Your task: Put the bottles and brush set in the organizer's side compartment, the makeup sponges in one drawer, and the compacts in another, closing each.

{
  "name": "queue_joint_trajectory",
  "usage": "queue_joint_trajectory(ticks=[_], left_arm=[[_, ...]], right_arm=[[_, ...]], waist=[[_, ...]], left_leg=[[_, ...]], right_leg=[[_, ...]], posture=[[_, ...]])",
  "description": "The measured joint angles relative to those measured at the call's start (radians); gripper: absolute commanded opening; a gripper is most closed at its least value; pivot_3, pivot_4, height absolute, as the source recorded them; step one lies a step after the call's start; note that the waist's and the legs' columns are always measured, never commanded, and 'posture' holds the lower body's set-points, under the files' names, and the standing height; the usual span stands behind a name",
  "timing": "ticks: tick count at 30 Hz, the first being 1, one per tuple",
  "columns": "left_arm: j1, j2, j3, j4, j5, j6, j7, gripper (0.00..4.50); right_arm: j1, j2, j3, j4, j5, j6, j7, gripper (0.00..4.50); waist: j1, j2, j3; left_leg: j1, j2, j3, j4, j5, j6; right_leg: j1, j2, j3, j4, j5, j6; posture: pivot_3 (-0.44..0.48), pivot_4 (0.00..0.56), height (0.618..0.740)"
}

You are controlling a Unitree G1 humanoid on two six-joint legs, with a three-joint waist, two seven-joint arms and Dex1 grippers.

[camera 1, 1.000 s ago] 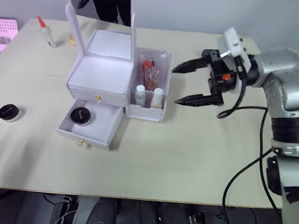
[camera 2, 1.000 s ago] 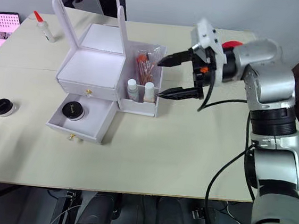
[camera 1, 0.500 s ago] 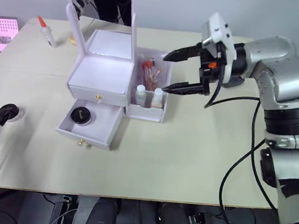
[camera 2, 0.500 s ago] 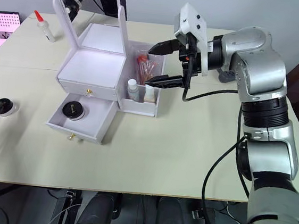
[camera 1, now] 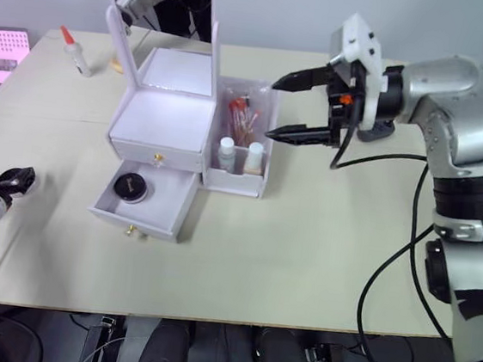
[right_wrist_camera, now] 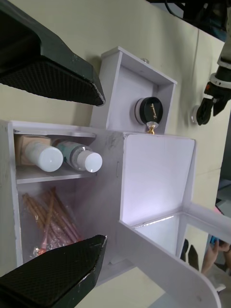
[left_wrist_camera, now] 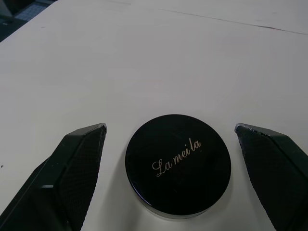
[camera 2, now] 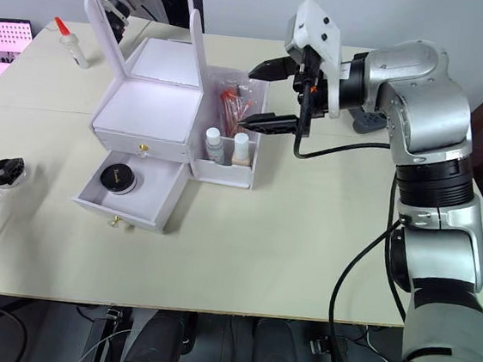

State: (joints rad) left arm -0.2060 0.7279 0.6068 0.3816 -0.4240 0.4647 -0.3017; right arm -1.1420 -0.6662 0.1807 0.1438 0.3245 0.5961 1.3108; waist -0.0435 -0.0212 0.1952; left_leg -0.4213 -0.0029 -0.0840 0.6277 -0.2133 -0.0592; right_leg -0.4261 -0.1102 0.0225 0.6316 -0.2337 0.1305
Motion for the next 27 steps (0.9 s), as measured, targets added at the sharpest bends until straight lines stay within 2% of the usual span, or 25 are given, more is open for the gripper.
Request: queue_joint_trajectory(ticks=[9, 12, 14, 23, 27], left_arm=[[0.020, -0.014, -0.007, -0.003, 0.007, 0.032, 0.006, 4.47], [0.015, -0.016, -0.006, 0.002, 0.007, 0.030, 0.007, 3.62], [0.006, -0.020, -0.006, 0.019, 0.008, 0.016, 0.002, 2.66], [-0.032, 0.001, -0.026, 0.120, 0.046, -0.062, -0.039, 2.64], [-0.018, 0.018, -0.026, 0.108, 0.051, -0.063, -0.062, 2.64]], right_arm=[[-0.006, 0.001, 0.000, 0.018, 0.000, -0.020, -0.011, 4.50], [-0.007, 0.001, 0.000, 0.022, -0.004, -0.031, -0.014, 4.50], [-0.007, 0.001, 0.000, 0.033, -0.014, -0.044, -0.021, 4.50], [-0.007, 0.001, 0.001, 0.032, -0.027, -0.036, -0.038, 4.50], [-0.007, 0.002, 0.001, 0.029, -0.027, -0.036, -0.043, 4.50]], waist=[[0.000, 0.000, 0.000], [0.000, 0.000, 0.000], [0.000, 0.000, 0.000], [0.001, 0.000, 0.000], [-0.001, 0.000, 0.000]], left_leg=[[0.000, 0.000, 0.000, 0.000, 0.000, 0.000], [0.000, 0.000, 0.000, 0.000, 0.000, 0.000], [0.000, 0.000, 0.000, 0.000, 0.000, 0.000], [0.002, 0.000, 0.000, 0.000, 0.000, 0.000], [0.001, 0.000, 0.000, -0.001, 0.000, 0.000]], right_leg=[[0.000, 0.000, 0.000, 0.000, 0.000, 0.000], [0.000, 0.000, 0.000, 0.000, 0.000, 0.000], [0.000, 0.000, 0.000, 0.000, 0.000, 0.000], [0.000, 0.000, 0.000, 0.002, 0.000, 0.000], [0.000, 0.000, 0.000, 0.001, 0.000, 0.000]], posture=[[0.000, 0.150, 0.740], [0.000, 0.150, 0.740], [0.000, 0.150, 0.740], [0.000, 0.150, 0.740], [0.000, 0.150, 0.740]])
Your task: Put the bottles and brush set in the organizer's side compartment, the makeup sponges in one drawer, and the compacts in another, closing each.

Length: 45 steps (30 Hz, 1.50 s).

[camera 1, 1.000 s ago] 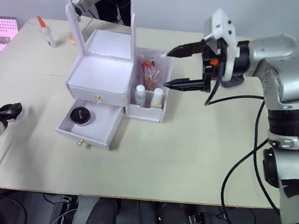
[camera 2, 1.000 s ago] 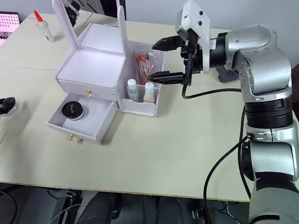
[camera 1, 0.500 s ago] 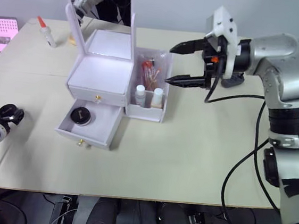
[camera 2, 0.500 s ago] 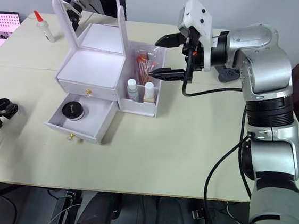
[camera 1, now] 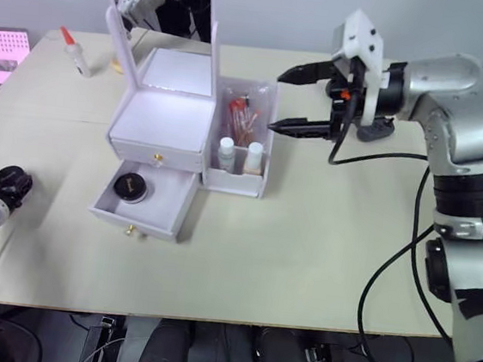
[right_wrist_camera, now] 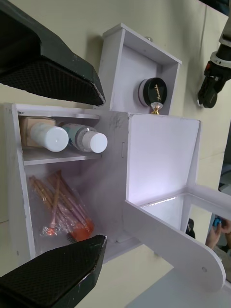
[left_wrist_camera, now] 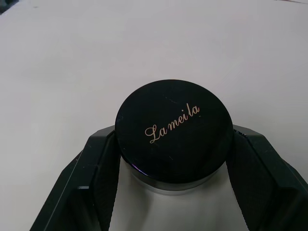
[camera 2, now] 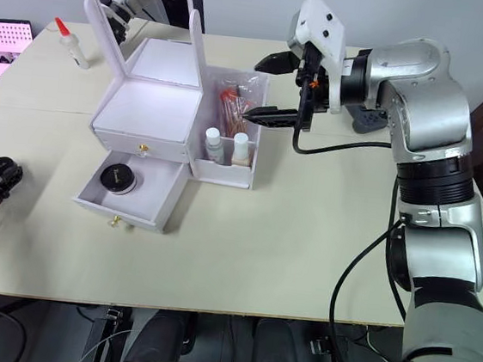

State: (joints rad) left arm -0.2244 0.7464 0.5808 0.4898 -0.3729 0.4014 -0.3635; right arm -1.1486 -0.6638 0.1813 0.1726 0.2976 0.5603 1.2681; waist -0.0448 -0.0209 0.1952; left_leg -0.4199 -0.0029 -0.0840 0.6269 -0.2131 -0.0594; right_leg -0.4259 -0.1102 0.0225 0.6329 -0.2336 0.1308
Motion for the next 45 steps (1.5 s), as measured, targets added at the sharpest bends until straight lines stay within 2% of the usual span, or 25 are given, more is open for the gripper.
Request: queue_joint_trajectory(ticks=[3, 8, 12, 16, 21, 25, 31, 38, 45], left_arm=[[0.027, 0.004, 0.004, -0.085, -0.011, -0.003, -0.035, 2.64], [0.098, 0.063, 0.039, -0.308, -0.075, 0.034, -0.133, 2.64], [0.202, 0.133, 0.045, -0.551, -0.176, 0.053, -0.343, 2.64], [0.234, 0.164, 0.045, -0.686, -0.271, 0.086, -0.483, 2.64], [0.230, 0.282, -0.073, -0.778, -0.296, 0.167, -0.623, 2.64], [0.161, 0.288, -0.188, -0.787, -0.289, 0.179, -0.671, 2.64], [0.062, 0.263, -0.398, -0.748, -0.203, 0.140, -0.715, 2.64], [-0.017, 0.217, -0.492, -0.678, -0.117, 0.110, -0.715, 2.64], [-0.007, 0.192, -0.529, -0.657, -0.082, 0.102, -0.725, 2.64]], right_arm=[[0.000, 0.007, 0.000, 0.000, 0.000, -0.001, -0.001, 4.50], [0.000, 0.017, 0.000, 0.004, 0.000, -0.006, -0.001, 4.50], [-0.001, 0.023, 0.000, 0.011, 0.000, -0.009, -0.003, 4.50], [0.000, 0.028, 0.000, 0.011, 0.000, -0.016, -0.004, 4.50], [0.020, 0.025, -0.003, -0.007, 0.003, -0.009, -0.007, 4.50], [0.042, 0.016, -0.009, -0.042, 0.021, 0.013, -0.012, 4.50], [0.071, -0.009, -0.046, -0.117, 0.050, 0.063, -0.039, 4.50], [0.085, -0.023, -0.049, -0.153, 0.071, 0.090, -0.067, 4.50], [0.086, -0.029, -0.049, -0.154, 0.080, 0.091, -0.075, 4.50]], waist=[[0.001, 0.000, 0.000], [0.000, 0.000, 0.000], [0.000, 0.001, 0.001], [0.000, 0.001, 0.001], [0.001, 0.001, 0.001], [0.001, 0.001, 0.001], [-0.001, 0.001, 0.001], [0.000, 0.001, 0.001], [0.001, 0.001, 0.001]], left_leg=[[0.000, 0.000, 0.000, 0.000, 0.000, 0.000], [0.000, 0.000, 0.000, -0.001, 0.000, 0.000], [-0.001, 0.000, 0.001, -0.001, 0.000, 0.000], [0.000, 0.000, 0.001, -0.001, 0.000, 0.000], [0.000, 0.000, 0.001, -0.001, 0.000, 0.000], [-0.001, 0.000, 0.001, -0.001, 0.000, 0.000], [-0.001, 0.001, 0.001, -0.001, 0.000, 0.000], [-0.001, 0.001, 0.000, -0.001, 0.000, 0.000], [-0.001, 0.001, 0.000, 0.000, 0.000, 0.000]], right_leg=[[0.000, 0.000, 0.000, 0.000, 0.000, 0.000], [0.000, 0.000, 0.000, -0.001, 0.000, 0.000], [0.000, -0.001, 0.000, -0.002, 0.000, -0.001], [0.000, -0.001, 0.000, -0.002, -0.002, -0.004], [0.000, 0.000, 0.000, -0.002, -0.002, -0.005], [0.000, 0.000, 0.000, -0.002, -0.002, -0.004], [0.000, 0.001, 0.000, -0.002, 0.000, -0.001], [0.000, 0.001, 0.000, -0.001, 0.000, 0.000], [0.000, 0.001, 0.000, -0.001, 0.000, 0.000]], posture=[[0.000, 0.150, 0.740], [0.000, 0.150, 0.740], [0.000, 0.150, 0.740], [0.000, 0.150, 0.740], [0.000, 0.150, 0.740], [0.000, 0.150, 0.740], [0.000, 0.150, 0.740], [0.000, 0.150, 0.740], [0.000, 0.150, 0.740]])
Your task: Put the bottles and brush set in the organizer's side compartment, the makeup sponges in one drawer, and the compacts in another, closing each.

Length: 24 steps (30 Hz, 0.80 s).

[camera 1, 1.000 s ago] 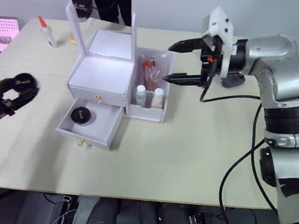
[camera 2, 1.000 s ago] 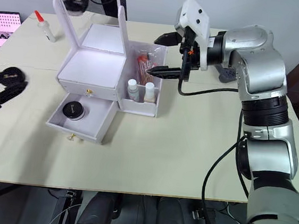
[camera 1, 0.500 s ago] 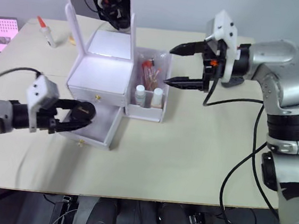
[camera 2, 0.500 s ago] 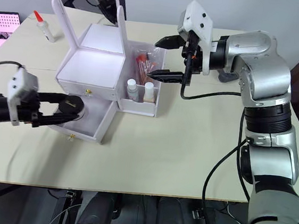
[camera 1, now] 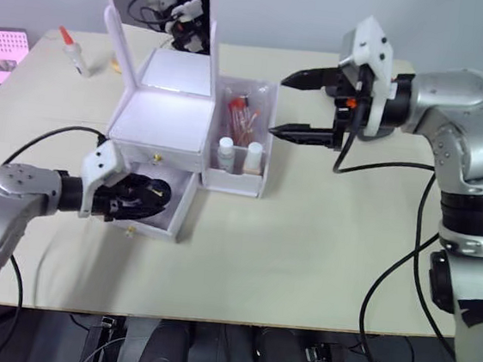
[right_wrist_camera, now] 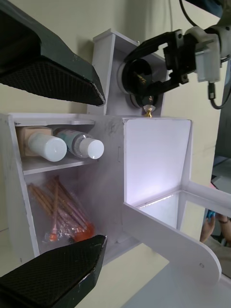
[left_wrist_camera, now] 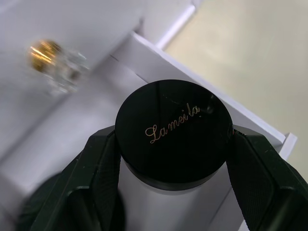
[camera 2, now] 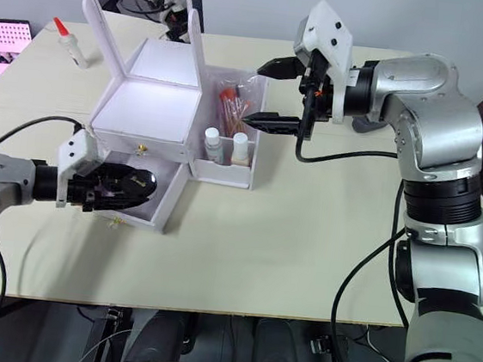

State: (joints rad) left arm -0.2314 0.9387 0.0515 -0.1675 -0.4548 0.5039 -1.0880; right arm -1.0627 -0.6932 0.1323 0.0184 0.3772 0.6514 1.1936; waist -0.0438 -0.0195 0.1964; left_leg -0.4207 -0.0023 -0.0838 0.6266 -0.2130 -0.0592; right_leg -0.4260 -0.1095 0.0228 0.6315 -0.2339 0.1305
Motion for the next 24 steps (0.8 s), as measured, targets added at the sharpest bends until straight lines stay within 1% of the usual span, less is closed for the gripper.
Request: queue_joint_trajectory(ticks=[7, 11, 13, 15, 24], left_arm=[[-0.013, -0.002, -0.002, 0.012, 0.031, 0.010, 0.011, 2.64], [-0.017, -0.012, -0.015, 0.012, 0.039, 0.015, 0.020, 2.64], [-0.018, -0.013, -0.016, 0.012, 0.039, 0.018, 0.021, 3.67], [-0.018, -0.013, -0.017, 0.010, 0.039, 0.018, 0.021, 4.48], [-0.028, -0.018, -0.006, 0.007, 0.007, 0.058, 0.020, 4.48]], right_arm=[[0.021, -0.054, 0.003, -0.070, 0.072, 0.079, 0.090, 4.50], [0.023, -0.060, 0.004, -0.082, 0.083, 0.109, 0.098, 4.50], [0.022, -0.060, 0.005, -0.082, 0.083, 0.115, 0.097, 4.50], [0.022, -0.060, 0.010, -0.082, 0.082, 0.118, 0.096, 4.50], [0.019, -0.033, 0.022, -0.061, 0.074, 0.101, 0.084, 4.50]], waist=[[0.001, 0.000, 0.000], [0.000, 0.000, 0.000], [0.000, 0.000, 0.000], [0.000, 0.000, 0.000], [0.000, 0.000, 0.000]], left_leg=[[0.000, 0.000, 0.000, 0.000, 0.000, 0.000], [0.000, 0.000, 0.000, 0.000, 0.000, 0.000], [0.000, 0.000, 0.000, 0.000, 0.000, 0.000], [0.000, 0.000, 0.000, 0.000, 0.000, 0.000], [0.000, 0.000, 0.000, 0.001, 0.000, 0.000]], right_leg=[[0.000, 0.000, 0.000, 0.000, 0.000, 0.000], [0.000, 0.000, 0.000, 0.000, 0.000, 0.000], [0.000, 0.000, 0.000, 0.000, 0.000, 0.000], [0.000, 0.000, 0.000, 0.000, 0.000, 0.000], [0.000, 0.000, 0.000, 0.000, 0.000, 0.000]], posture=[[0.000, 0.150, 0.740], [0.000, 0.150, 0.740], [0.000, 0.150, 0.740], [0.000, 0.150, 0.740], [0.000, 0.150, 0.740]])
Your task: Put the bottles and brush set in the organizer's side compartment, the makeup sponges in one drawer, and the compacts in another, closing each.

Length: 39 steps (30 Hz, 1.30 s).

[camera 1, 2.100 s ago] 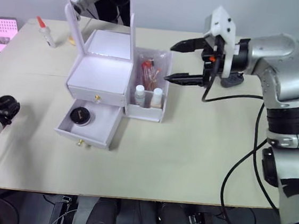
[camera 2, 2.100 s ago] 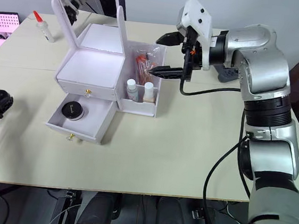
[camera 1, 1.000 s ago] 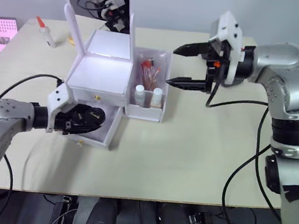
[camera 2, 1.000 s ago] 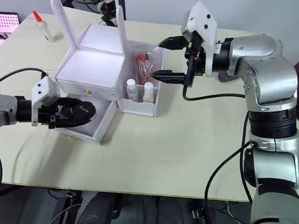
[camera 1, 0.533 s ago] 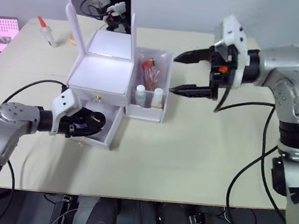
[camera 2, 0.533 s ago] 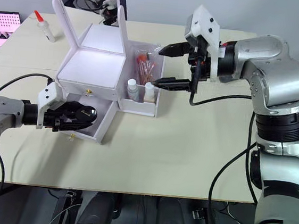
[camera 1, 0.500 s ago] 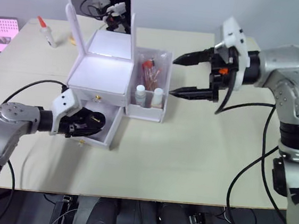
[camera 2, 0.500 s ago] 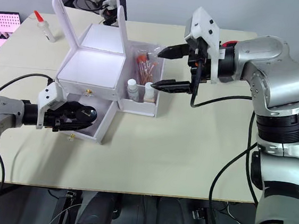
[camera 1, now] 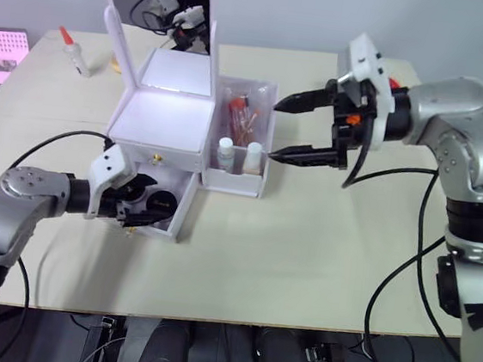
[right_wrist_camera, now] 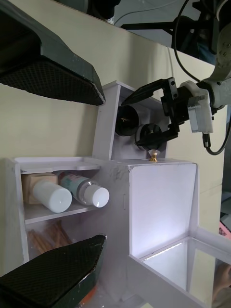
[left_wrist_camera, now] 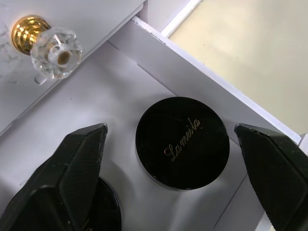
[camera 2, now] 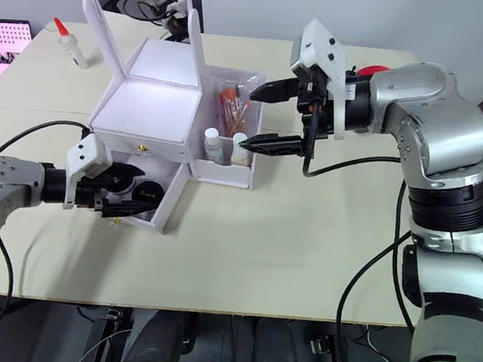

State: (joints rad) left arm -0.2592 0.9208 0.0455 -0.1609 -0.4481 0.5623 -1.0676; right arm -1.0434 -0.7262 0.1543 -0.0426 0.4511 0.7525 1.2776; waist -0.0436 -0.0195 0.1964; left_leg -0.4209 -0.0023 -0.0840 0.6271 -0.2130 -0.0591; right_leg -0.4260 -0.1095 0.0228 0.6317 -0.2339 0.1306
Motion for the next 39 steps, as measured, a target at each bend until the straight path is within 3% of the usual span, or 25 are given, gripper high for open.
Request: queue_joint_trajectory(ticks=[6, 11, 13, 16, 20, 23, 30, 39], left_arm=[[0.070, 0.019, 0.170, -0.167, -0.116, 0.073, 0.007, 4.48], [0.276, -0.006, 0.430, -0.369, -0.249, 0.163, 0.044, 4.48], [0.397, -0.062, 0.582, -0.443, -0.310, 0.196, 0.075, 4.48], [0.542, -0.138, 0.703, -0.504, -0.328, 0.189, 0.107, 4.48], [0.749, -0.280, 0.763, -0.529, -0.298, 0.129, 0.123, 4.48], [0.835, -0.373, 0.761, -0.528, -0.263, 0.049, 0.149, 3.68], [0.848, -0.475, 0.661, -0.402, -0.141, -0.145, 0.187, 0.14], [0.736, -0.477, 0.498, -0.268, -0.073, -0.244, 0.238, 0.06]], right_arm=[[-0.026, 0.012, 0.016, 0.033, 0.000, -0.032, 0.038, 4.50], [-0.071, 0.015, 0.025, 0.074, 0.002, -0.093, 0.114, 4.50], [-0.078, 0.024, 0.043, 0.116, -0.014, -0.134, 0.149, 4.50], [-0.087, 0.035, 0.070, 0.148, -0.029, -0.165, 0.189, 4.50], [-0.096, 0.048, 0.077, 0.169, -0.037, -0.185, 0.226, 4.50], [-0.120, 0.084, 0.084, 0.219, -0.055, -0.207, 0.233, 4.50], [-0.140, 0.090, 0.094, 0.268, -0.080, -0.224, 0.241, 4.50], [-0.154, 0.090, 0.092, 0.296, -0.097, -0.230, 0.230, 4.50]], waist=[[-0.006, 0.000, 0.000], [-0.004, 0.001, 0.000], [-0.003, 0.001, 0.000], [-0.001, 0.001, 0.000], [-0.002, 0.000, 0.000], [0.001, 0.000, 0.000], [0.002, 0.000, 0.000], [-0.001, 0.000, 0.000]], left_leg=[[0.000, 0.000, 0.000, -0.001, 0.000, 0.000], [0.000, 0.001, 0.000, -0.001, 0.000, 0.000], [0.001, 0.001, 0.000, 0.000, 0.000, 0.000], [0.001, 0.001, 0.000, 0.000, 0.000, 0.000], [0.001, 0.001, 0.001, 0.000, 0.000, 0.000], [0.001, 0.001, 0.000, 0.002, 0.000, 0.000], [0.001, 0.001, 0.001, 0.002, 0.000, 0.000], [0.001, 0.001, 0.001, 0.001, 0.000, 0.000]], right_leg=[[0.000, 0.000, 0.000, 0.000, 0.000, 0.000], [0.000, 0.000, 0.000, -0.001, 0.000, 0.000], [0.000, 0.000, 0.000, -0.001, -0.002, -0.004], [0.001, 0.000, 0.000, -0.001, -0.002, -0.005], [0.001, 0.000, 0.000, -0.002, -0.003, -0.005], [0.001, 0.001, 0.000, -0.001, -0.002, -0.006], [0.002, 0.000, 0.000, -0.002, -0.002, -0.006], [0.001, 0.001, 0.000, -0.002, -0.002, -0.006]], posture=[[0.000, 0.150, 0.740], [0.000, 0.150, 0.740], [0.000, 0.150, 0.740], [0.000, 0.150, 0.740], [0.000, 0.150, 0.740], [0.000, 0.150, 0.740], [0.000, 0.150, 0.740], [0.000, 0.150, 0.740]])
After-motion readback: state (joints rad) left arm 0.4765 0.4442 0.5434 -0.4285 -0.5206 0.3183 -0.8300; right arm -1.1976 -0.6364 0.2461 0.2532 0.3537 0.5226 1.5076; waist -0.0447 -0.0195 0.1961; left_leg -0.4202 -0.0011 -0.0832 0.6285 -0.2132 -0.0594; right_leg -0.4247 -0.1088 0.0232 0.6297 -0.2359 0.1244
